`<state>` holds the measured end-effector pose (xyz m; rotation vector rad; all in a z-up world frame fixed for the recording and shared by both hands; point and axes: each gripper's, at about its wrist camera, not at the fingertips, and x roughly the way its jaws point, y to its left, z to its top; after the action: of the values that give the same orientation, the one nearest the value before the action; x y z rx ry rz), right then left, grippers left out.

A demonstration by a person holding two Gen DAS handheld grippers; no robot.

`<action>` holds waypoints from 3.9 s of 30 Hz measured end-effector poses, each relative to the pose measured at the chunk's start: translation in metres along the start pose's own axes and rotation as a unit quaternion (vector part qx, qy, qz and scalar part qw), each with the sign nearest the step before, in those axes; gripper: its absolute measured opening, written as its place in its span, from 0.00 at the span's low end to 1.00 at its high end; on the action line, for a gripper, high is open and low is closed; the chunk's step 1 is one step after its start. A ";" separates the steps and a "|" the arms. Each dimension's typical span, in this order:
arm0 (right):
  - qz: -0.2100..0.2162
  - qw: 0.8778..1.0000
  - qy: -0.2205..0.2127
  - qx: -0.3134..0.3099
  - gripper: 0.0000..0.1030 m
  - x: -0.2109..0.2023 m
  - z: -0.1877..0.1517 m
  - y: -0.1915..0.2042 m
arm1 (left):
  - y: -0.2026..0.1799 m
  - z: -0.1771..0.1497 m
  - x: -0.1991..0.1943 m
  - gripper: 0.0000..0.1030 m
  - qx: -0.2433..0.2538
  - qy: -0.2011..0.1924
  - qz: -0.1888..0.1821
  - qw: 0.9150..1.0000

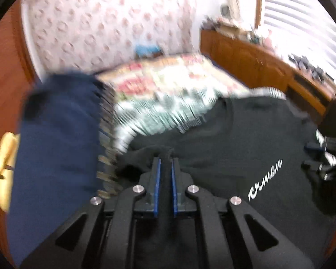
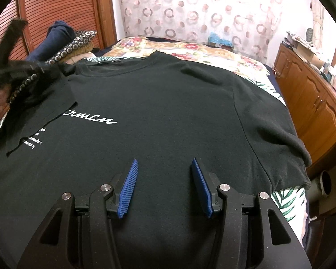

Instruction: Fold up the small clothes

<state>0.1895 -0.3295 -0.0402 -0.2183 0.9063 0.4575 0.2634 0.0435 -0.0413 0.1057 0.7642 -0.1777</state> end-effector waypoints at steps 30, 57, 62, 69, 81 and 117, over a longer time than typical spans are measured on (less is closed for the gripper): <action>0.000 1.000 0.000 0.001 0.50 0.000 0.000 0.000 | 0.016 -0.032 -0.082 0.63 -0.014 -0.066 -0.010 0.998; -0.092 0.989 -0.019 0.115 0.50 -0.034 -0.004 -0.130 | -0.071 -0.101 0.001 0.63 0.013 0.056 -0.054 0.997; -0.092 0.985 -0.004 0.145 0.50 -0.029 -0.012 -0.155 | -0.076 -0.100 0.003 0.75 0.021 0.060 -0.059 0.996; -0.060 0.982 0.006 0.177 0.50 -0.025 -0.021 -0.167 | -0.082 -0.100 0.006 0.88 0.038 0.070 -0.063 0.995; -0.056 0.985 -0.008 0.161 0.10 -0.038 -0.018 -0.168 | -0.081 -0.100 0.006 0.89 0.038 0.069 -0.062 0.995; 0.018 0.999 -0.042 0.013 0.37 -0.068 -0.010 -0.024 | -0.069 -0.097 -0.099 0.89 -0.048 -0.069 -0.032 0.996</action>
<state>0.1575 -0.3737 0.0080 -0.1571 0.8337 0.4849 0.1140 0.0038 -0.0439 -0.0222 0.6379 -0.2069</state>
